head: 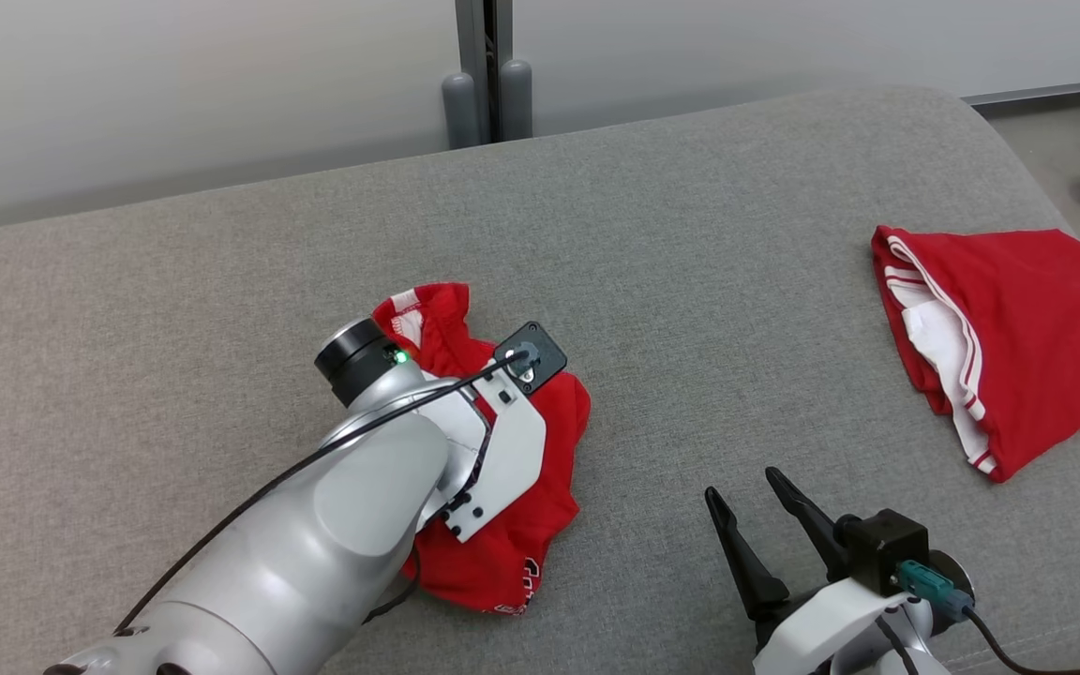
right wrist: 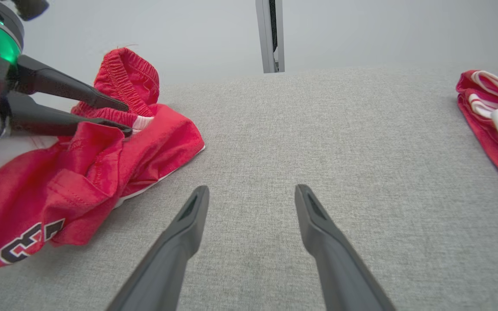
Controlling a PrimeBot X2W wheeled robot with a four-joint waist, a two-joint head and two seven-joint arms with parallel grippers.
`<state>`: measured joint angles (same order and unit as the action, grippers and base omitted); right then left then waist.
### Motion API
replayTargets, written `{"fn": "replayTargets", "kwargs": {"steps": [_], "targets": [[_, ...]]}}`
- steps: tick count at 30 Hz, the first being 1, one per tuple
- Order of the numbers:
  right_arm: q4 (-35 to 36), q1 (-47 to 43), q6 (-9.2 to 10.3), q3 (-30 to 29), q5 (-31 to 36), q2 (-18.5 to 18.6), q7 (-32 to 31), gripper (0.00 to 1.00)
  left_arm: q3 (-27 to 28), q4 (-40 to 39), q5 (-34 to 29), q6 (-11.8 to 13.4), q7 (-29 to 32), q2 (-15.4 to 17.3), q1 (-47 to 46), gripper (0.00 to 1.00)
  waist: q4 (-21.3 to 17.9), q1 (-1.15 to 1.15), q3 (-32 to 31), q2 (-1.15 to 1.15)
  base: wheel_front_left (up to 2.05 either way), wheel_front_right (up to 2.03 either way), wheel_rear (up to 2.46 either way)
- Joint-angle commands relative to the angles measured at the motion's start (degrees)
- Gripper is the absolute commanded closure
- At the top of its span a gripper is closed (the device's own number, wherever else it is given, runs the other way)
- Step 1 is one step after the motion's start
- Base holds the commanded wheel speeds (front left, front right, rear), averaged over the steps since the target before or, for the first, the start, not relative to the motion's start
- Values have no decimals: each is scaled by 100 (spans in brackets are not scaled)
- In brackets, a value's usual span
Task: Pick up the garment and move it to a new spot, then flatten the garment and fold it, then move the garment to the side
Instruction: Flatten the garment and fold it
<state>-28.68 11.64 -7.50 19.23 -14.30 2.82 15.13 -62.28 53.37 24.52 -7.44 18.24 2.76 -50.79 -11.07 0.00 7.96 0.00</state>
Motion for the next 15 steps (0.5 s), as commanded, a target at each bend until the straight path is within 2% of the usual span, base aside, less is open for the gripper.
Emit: {"fn": "replayTargets", "kwargs": {"steps": [1,2,5,9,15], "targets": [[-20,41,2,-3,-43,23,-1,0,-88,72,35,-4,50,31,-86,78,-5,0,4,0,0,0,0],[-27,35,2,-12,-44,24,-1,0,-151,102,93,-4,74,32,-85,100,-6,0,4,0,0,0,0],[-36,16,2,-46,-42,24,-1,0,-328,154,241,-4,54,30,-107,100,-1,0,7,0,0,0,0],[-31,3,2,-117,-68,23,-1,0,-249,174,337,6,-585,56,-347,100,52,0,15,0,0,0,0],[-107,-52,2,-132,-146,24,-1,0,55,-101,490,380,-1846,25,-634,100,122,0,-84,0,0,0,0]]}}
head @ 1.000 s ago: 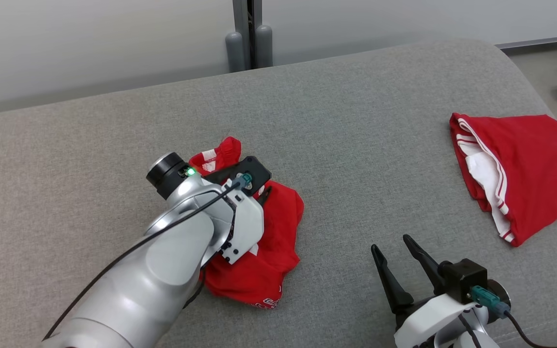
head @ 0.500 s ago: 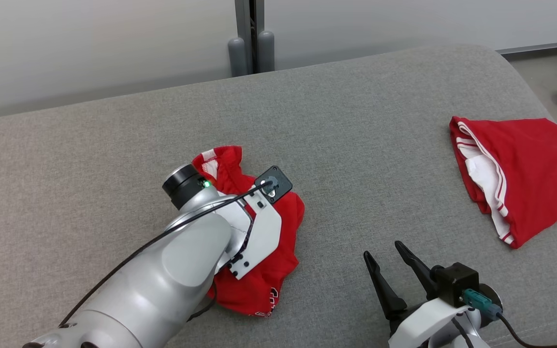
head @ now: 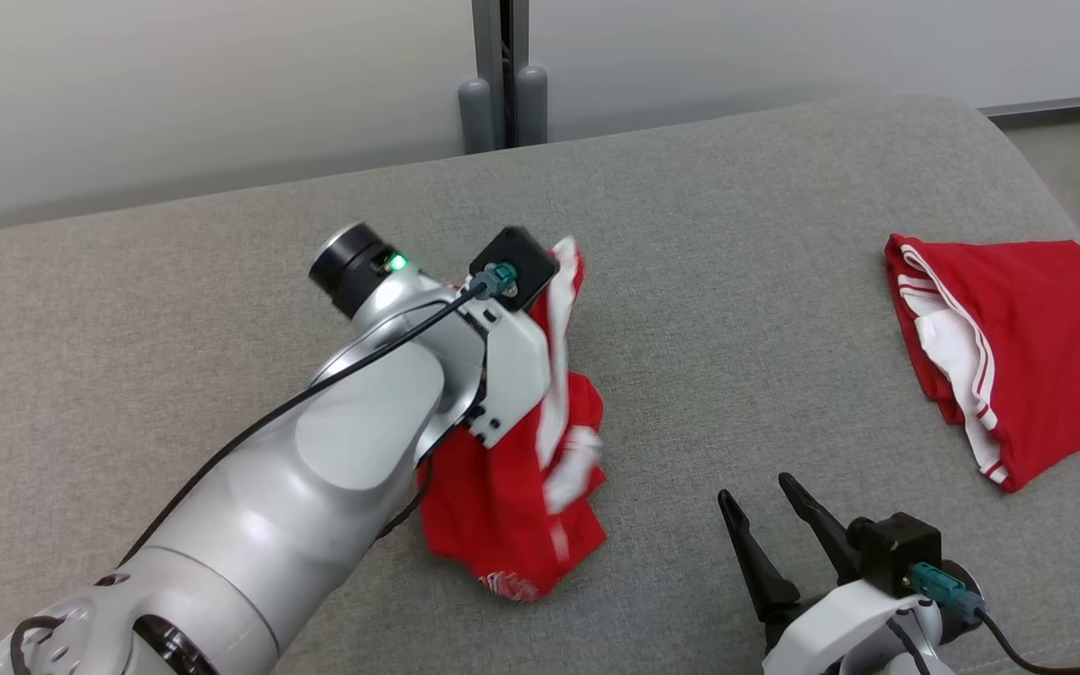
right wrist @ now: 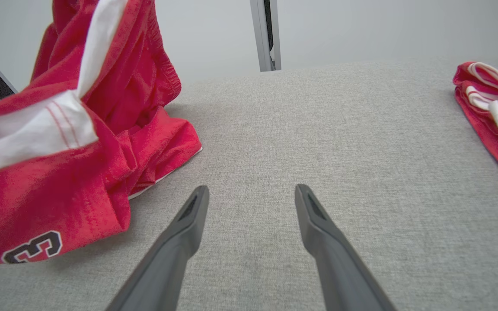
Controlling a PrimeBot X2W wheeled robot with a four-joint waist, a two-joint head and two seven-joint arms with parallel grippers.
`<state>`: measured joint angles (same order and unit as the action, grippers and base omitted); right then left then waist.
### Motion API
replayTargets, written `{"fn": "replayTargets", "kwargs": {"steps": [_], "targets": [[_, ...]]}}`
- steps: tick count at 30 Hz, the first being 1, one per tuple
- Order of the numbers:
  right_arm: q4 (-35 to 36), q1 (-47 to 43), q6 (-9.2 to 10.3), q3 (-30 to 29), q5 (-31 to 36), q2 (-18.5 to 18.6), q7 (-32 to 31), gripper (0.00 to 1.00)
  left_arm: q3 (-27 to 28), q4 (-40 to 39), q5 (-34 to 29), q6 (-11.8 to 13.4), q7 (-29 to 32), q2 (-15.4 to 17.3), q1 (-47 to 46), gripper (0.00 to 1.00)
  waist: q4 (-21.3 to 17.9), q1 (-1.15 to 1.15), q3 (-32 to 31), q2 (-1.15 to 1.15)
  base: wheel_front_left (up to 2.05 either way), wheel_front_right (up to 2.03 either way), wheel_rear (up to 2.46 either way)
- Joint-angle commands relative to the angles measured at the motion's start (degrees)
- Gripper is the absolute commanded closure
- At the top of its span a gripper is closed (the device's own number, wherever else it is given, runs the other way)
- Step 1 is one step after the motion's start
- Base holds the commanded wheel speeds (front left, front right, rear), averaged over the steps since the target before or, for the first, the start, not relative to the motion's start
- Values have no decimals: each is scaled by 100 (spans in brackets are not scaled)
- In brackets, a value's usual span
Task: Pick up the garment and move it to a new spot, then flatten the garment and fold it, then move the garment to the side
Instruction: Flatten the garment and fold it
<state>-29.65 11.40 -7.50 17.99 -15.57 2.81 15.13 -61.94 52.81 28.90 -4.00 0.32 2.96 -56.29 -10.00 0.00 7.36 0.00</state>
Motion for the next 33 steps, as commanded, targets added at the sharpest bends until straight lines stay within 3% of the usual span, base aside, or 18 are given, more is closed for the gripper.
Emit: {"fn": "replayTargets", "kwargs": {"steps": [1,5,10,14,18,26,28,29,30,33], "targets": [[-29,-32,2,-9,-32,25,-1,0,90,-211,157,114,-278,-2,-108,100,28,0,-46,0,0,0,0],[-106,-66,2,-46,-68,25,-1,0,400,-758,560,635,-1066,26,-184,100,116,0,-140,0,0,0,0],[-91,-80,2,-175,-98,28,-1,0,827,-828,969,1143,-1481,17,30,100,304,0,-171,0,0,0,0],[-22,-98,2,-296,-50,26,-1,0,1362,-883,992,1292,-1552,239,493,100,469,0,-129,0,0,0,0],[5,-140,2,-358,-31,28,-1,0,1989,-1191,856,1364,-1544,527,1621,100,637,0,-109,0,0,0,0],[-60,-52,2,-346,21,27,-1,0,2881,-997,764,1349,-1548,682,3246,100,873,0,-155,0,0,0,0],[-80,-21,2,-368,33,28,0,0,3128,-969,683,1342,-1548,660,3493,54,946,0,-164,0,0,0,0],[-90,-7,2,-376,27,27,0,0,3241,-965,642,1335,-1548,634,3595,16,979,0,-170,0,0,0,0],[-100,15,2,-378,13,27,0,0,3369,-942,620,1329,-1547,604,3705,0,1008,0,-176,0,0,0,0],[-164,122,2,-377,-104,29,-1,0,3710,-940,447,1360,-1548,520,3901,0,1086,0,-171,0,0,0,0]]}}
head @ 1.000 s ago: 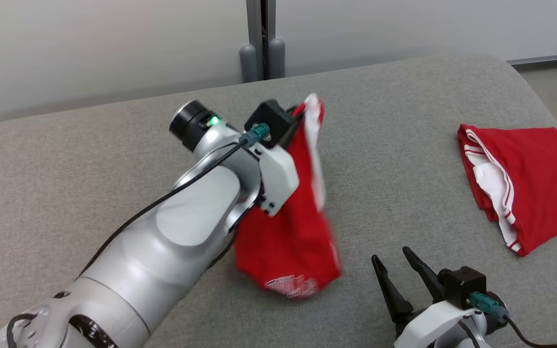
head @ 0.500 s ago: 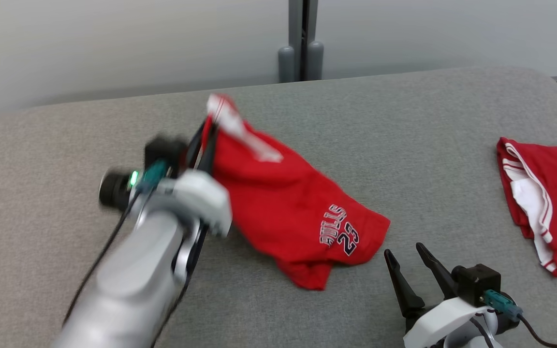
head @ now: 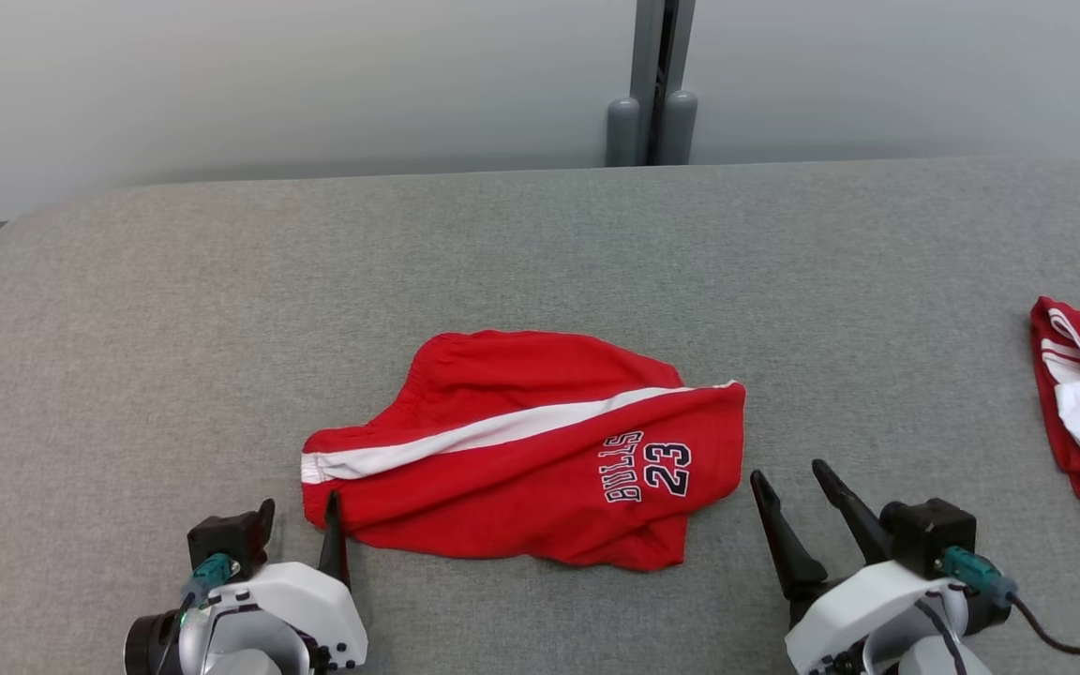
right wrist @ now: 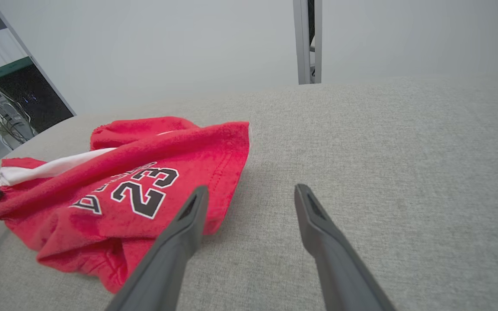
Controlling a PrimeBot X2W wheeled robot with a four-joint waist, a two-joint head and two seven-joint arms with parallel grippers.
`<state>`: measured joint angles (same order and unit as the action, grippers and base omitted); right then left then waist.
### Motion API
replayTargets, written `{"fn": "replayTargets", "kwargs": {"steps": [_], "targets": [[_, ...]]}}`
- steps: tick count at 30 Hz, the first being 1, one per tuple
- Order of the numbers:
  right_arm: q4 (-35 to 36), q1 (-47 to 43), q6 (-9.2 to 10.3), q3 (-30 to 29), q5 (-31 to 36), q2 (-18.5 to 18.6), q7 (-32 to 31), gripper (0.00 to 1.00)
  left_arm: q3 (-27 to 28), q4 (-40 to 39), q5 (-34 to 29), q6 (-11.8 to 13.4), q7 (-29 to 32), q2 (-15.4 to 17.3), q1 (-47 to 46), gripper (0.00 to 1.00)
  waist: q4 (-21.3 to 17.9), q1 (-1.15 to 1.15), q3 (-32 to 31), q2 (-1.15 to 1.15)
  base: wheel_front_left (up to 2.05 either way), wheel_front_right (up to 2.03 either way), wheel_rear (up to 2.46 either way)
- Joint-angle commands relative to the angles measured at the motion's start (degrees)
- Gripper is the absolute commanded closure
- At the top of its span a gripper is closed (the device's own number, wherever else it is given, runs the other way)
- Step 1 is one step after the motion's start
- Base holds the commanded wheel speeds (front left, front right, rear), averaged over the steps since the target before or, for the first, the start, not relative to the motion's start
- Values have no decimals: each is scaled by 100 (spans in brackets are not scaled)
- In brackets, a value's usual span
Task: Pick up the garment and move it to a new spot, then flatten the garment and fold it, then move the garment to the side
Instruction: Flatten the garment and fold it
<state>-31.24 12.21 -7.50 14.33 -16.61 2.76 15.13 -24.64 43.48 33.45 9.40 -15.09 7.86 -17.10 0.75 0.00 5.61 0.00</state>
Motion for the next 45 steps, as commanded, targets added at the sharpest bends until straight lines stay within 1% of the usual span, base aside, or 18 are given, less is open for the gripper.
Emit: {"fn": "replayTargets", "kwargs": {"steps": [1,5,10,15,21,22,23,24,25,26,30,33,36,39,43,45], "targets": [[-31,91,2,-16,-45,33,0,0,78,-19,-60,6,-7,-7,24,0,40,0,10,0,0,0,0],[-230,390,2,14,-324,36,-1,0,431,-152,-371,-34,-6,-102,126,0,148,0,71,0,0,0,0],[-577,845,2,83,-687,52,0,0,753,-279,-747,-175,-7,-221,190,0,279,0,148,0,0,0,0],[-1022,1177,2,323,-1048,145,-1,0,992,-273,-1018,-323,-7,-339,253,0,415,0,189,0,0,0,0],[-1283,1306,2,586,-1536,180,-1,0,1199,-256,-1240,-474,-7,-425,287,0,495,0,204,0,0,0,0],[-1326,1310,2,657,-1600,181,-1,5,1226,-249,-1275,-493,-7,-433,293,0,501,0,207,0,0,0,0],[-1353,1330,2,712,-1655,199,-1,22,1250,-243,-1307,-526,-7,-439,293,0,506,0,214,0,0,0,0],[-1365,1367,2,755,-1696,227,-1,54,1269,-237,-1334,-536,-7,-448,289,0,511,0,222,0,0,0,0],[-1371,1401,2,802,-1735,248,-1,76,1289,-231,-1356,-571,-7,-455,282,0,521,0,229,0,0,0,0],[-1366,1431,2,868,-1761,266,0,100,1311,-226,-1381,-588,-7,-462,270,0,531,0,236,0,0,0,0],[-1331,1517,2,1056,-1792,352,-1,100,1344,-200,-1448,-658,-7,-474,251,0,559,0,233,0,0,0,0],[-1117,1633,2,1122,-1774,472,0,100,1376,-143,-1501,-696,-7,-478,310,0,582,0,141,0,0,0,0],[-729,1651,2,1132,-1596,599,0,100,1363,-119,-1421,-721,-7,-481,416,0,583,0,-30,0,0,0,0],[-179,1528,2,1186,-1392,688,-1,100,1322,-92,-1337,-710,-7,-481,518,0,554,0,-258,0,0,0,0],[550,1100,2,1524,-1230,878,-1,100,1281,-39,-1287,-671,-7,-480,728,0,492,0,-552,0,0,0,0],[850,836,2,1802,-1119,1031,-1,100,1279,-43,-1272,-648,-7,-481,774,0,453,0,-619,0,0,0,0]]}}
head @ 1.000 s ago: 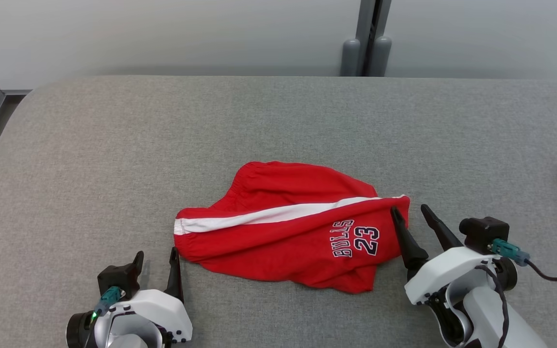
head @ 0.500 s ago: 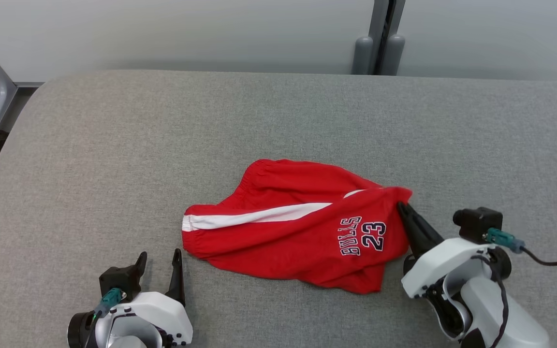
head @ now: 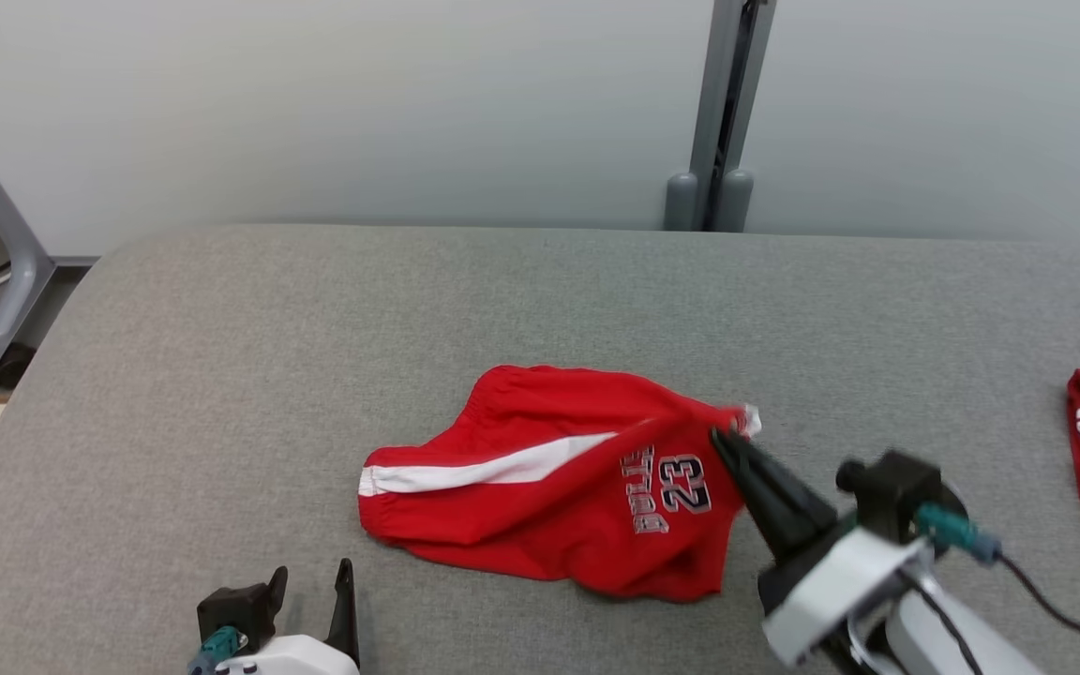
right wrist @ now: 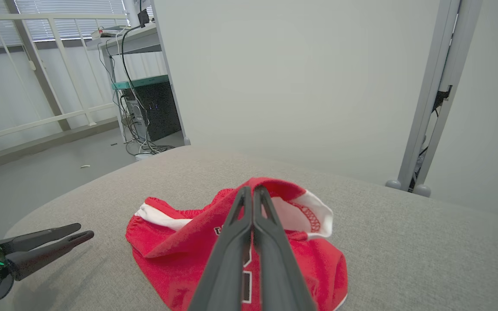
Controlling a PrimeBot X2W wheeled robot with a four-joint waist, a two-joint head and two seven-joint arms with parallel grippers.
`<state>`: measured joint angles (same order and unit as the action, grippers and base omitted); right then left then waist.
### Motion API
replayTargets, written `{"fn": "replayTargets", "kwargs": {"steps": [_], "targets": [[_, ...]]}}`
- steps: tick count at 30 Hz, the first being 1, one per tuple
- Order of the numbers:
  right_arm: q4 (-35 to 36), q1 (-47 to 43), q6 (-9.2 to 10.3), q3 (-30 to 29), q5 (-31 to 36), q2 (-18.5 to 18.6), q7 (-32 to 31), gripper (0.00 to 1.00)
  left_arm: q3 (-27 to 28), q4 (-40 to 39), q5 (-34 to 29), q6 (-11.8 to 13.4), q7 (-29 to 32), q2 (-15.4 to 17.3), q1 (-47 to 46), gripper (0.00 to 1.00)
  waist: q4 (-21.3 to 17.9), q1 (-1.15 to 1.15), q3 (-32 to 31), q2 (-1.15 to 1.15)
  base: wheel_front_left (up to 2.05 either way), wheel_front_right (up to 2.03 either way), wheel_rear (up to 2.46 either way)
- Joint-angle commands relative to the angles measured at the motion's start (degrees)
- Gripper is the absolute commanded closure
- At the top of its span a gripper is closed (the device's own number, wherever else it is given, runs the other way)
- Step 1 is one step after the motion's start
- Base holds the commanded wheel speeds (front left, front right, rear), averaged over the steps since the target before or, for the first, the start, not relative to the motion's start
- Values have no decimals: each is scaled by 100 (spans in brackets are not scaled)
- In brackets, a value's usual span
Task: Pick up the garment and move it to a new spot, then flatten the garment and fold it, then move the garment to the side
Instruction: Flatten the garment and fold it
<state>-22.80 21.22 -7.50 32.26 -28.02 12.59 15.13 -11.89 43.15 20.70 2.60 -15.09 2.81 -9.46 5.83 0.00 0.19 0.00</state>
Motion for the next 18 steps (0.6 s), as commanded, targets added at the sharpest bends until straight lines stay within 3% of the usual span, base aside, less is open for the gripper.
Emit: {"fn": "replayTargets", "kwargs": {"steps": [1,7,13,14,15,18], "targets": [[69,-249,3,106,24,125,-1,100,3,-18,14,41,-7,24,41,0,-77,0,-101,0,0,0,0],[-93,-1178,2,277,-31,375,0,100,-3,16,-9,47,-7,27,174,0,-207,0,-148,0,0,0,0],[-776,-1481,2,140,53,300,-1,97,71,-5,-99,74,-7,27,197,0,-244,0,-175,0,0,0,0],[-915,-1492,2,44,49,240,-1,52,95,-23,-128,88,-7,25,206,0,-245,0,-187,0,0,0,0],[-1088,-1494,2,-61,85,216,0,0,133,-49,-161,103,-7,26,210,0,-244,0,-203,0,0,0,0],[-1376,-1431,2,-541,236,85,2,0,240,-164,-310,139,-7,25,280,0,-242,0,-260,0,0,0,0]]}}
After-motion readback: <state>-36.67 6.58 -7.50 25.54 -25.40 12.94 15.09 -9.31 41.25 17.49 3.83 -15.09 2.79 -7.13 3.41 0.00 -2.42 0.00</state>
